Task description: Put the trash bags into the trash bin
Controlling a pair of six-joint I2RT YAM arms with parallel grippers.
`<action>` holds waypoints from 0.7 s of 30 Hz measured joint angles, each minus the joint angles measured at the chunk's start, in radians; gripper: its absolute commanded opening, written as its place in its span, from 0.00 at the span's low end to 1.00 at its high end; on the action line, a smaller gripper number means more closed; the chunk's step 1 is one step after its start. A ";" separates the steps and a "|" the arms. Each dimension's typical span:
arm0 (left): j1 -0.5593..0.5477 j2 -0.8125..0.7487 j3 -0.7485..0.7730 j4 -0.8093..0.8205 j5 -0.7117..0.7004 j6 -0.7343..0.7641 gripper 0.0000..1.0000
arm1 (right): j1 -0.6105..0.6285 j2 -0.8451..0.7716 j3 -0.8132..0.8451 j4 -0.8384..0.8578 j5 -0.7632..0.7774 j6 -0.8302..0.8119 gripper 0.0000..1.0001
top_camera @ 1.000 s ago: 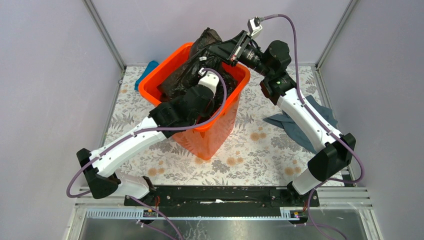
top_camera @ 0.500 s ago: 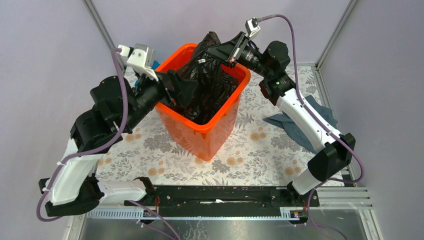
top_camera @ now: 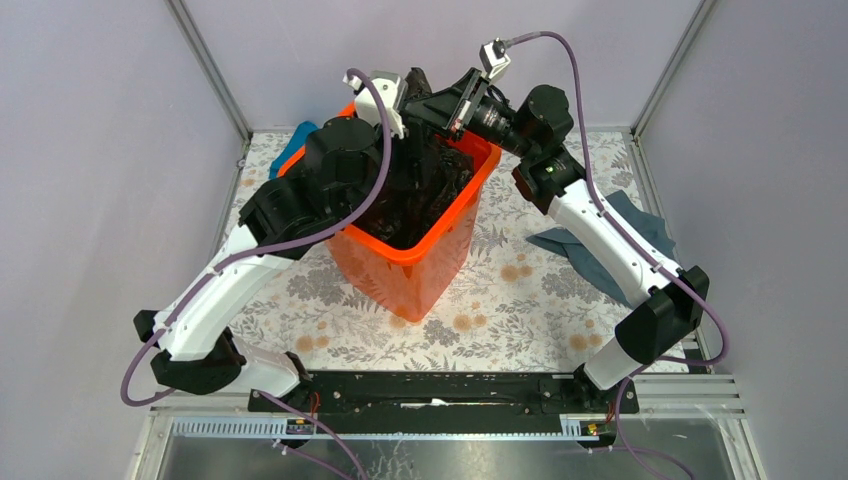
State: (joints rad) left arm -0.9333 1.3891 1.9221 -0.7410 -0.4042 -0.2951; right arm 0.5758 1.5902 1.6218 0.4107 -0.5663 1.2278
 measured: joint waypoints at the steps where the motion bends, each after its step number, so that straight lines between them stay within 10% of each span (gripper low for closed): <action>1: 0.005 0.000 -0.002 -0.002 -0.005 -0.002 0.48 | 0.000 0.000 0.000 -0.001 0.000 0.000 0.00; 8: 0.023 -0.059 -0.066 0.010 -0.022 -0.019 0.65 | 0.000 0.000 0.002 -0.005 -0.001 -0.004 0.00; 21: 0.032 -0.161 -0.114 0.067 -0.045 -0.028 0.63 | 0.002 0.000 0.002 -0.001 -0.002 -0.002 0.00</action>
State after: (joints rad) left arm -0.9016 1.2285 1.8084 -0.6739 -0.4488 -0.3229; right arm 0.5774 1.5902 1.6238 0.4095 -0.5682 1.2255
